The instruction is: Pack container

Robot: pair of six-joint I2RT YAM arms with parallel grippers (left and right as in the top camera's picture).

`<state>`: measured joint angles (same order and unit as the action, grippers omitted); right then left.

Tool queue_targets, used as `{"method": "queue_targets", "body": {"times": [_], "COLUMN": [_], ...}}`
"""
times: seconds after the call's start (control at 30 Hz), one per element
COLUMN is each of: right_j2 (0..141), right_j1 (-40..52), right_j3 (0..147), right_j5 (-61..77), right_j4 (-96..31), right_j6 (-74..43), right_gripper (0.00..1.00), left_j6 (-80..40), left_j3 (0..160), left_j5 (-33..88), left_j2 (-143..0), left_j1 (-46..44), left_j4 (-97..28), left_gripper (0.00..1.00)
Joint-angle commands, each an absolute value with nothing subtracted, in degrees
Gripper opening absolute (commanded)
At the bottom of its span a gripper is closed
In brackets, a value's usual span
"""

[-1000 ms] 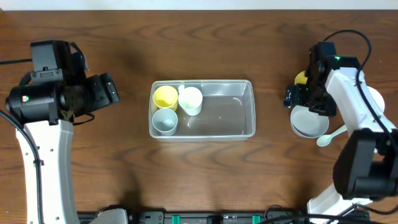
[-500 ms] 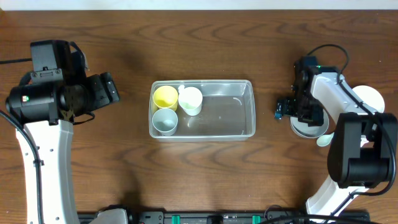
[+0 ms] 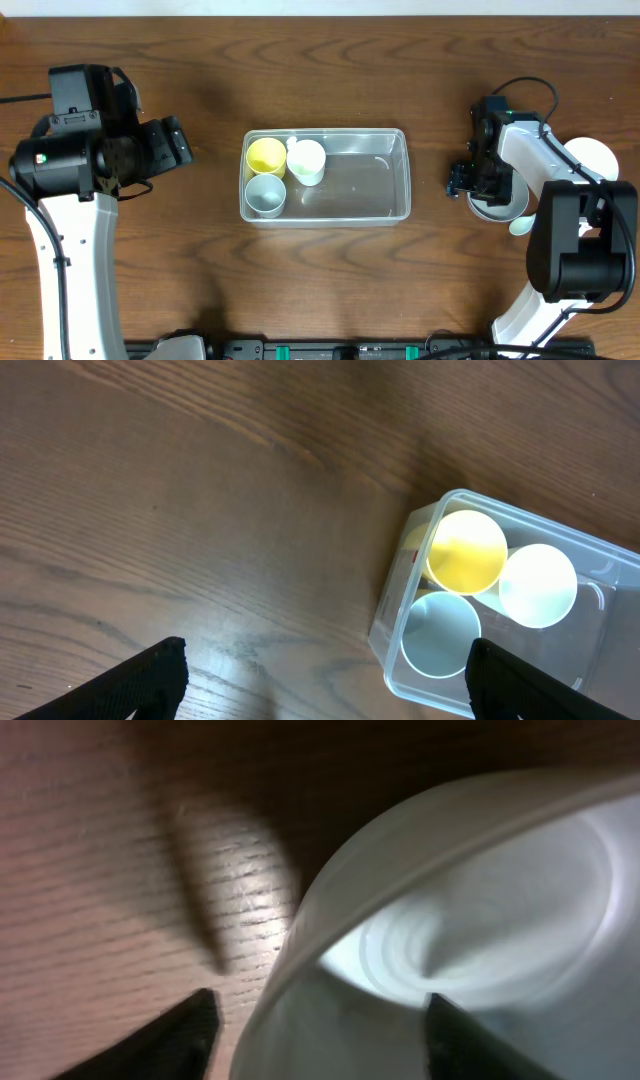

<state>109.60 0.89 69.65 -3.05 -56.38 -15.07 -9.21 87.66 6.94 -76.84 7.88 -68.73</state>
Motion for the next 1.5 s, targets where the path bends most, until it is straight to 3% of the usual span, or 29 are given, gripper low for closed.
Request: {"method": "queue_targets", "body": {"times": [0.0,0.1,0.27,0.4,0.6,0.8,1.13,1.47], "right_j2": [109.73,109.73,109.73,109.73,109.73,109.73,106.65,90.43], "right_j1": [1.10,1.10,1.10,1.10,1.10,1.10,2.20,14.46], "right_j3": [69.45,69.49,69.69,69.76,69.76,70.46,76.71,89.60], "right_j5": [-3.16,-3.18,-3.18,-3.18,-3.18,-3.18,-2.52,1.61], "right_j4": [-56.07,-55.90,-55.90,-55.90,-55.92,-56.29,-61.78,-68.49], "right_j6": [-15.40,-15.40,-15.40,-15.40,-15.40,-15.38,-12.93,-2.39], "right_gripper": [0.58,0.54,0.34,0.32,0.07,0.01,0.01,0.01], "left_j6": [-9.74,-9.74,-9.74,-9.74,-9.74,-9.74,-9.74,-9.74], "left_j3": [87.59,87.59,87.59,87.59,87.59,87.59,87.59,87.59], "left_j5": [7.03,7.03,7.03,7.03,7.03,7.03,7.03,7.03], "left_j2": [-77.17,-77.17,-77.17,-77.17,-77.17,-77.17,-77.17,-77.17], "left_j1": [8.19,8.19,8.19,8.19,8.19,8.19,8.19,8.19], "left_j4": [-68.75,-68.75,-68.75,-68.75,-68.75,-68.75,-68.73,-68.73], "left_gripper": [0.89,0.89,0.89,0.89,0.89,0.89,0.89,0.89]}}
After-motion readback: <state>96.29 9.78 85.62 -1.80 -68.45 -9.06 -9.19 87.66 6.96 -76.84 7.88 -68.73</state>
